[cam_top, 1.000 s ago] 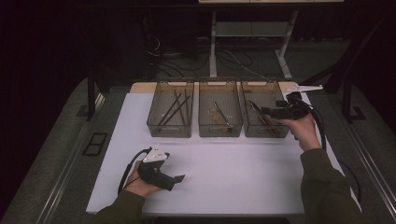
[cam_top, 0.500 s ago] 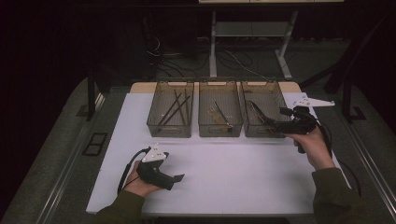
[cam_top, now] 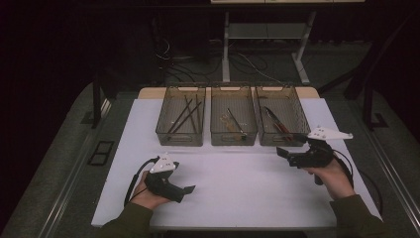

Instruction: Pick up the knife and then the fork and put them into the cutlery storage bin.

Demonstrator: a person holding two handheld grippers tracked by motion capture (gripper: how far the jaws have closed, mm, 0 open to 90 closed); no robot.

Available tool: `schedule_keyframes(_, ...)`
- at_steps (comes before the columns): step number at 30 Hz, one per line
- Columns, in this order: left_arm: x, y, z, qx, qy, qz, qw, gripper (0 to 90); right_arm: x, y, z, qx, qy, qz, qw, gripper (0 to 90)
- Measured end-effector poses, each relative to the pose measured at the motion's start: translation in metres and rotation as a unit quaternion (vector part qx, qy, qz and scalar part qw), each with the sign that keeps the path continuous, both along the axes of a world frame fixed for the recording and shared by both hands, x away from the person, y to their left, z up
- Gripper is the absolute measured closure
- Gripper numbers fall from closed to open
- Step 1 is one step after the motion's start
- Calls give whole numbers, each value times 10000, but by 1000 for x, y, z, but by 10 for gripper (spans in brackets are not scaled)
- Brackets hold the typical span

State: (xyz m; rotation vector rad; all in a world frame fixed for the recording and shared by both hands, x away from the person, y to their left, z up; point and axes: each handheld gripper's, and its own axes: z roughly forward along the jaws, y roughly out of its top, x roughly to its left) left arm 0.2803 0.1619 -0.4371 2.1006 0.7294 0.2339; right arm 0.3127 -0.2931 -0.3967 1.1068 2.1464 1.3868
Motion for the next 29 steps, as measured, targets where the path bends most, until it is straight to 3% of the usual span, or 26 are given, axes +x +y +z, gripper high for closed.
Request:
schedule_keyframes(13,-1,1,2,-5,-60,-51,10000,0,-42,7,-33,-130,172,293,9993,123)
schedule_keyframes(22,-2,1,3,-14,-90,-86,9999,0,-56,-1,-45,-222,225,225,9992,123)
schedule_keyframes(29,-1,0,2,14,-69,-76,9999,0,-57,-4,-47,-314,259,242,9989,123)
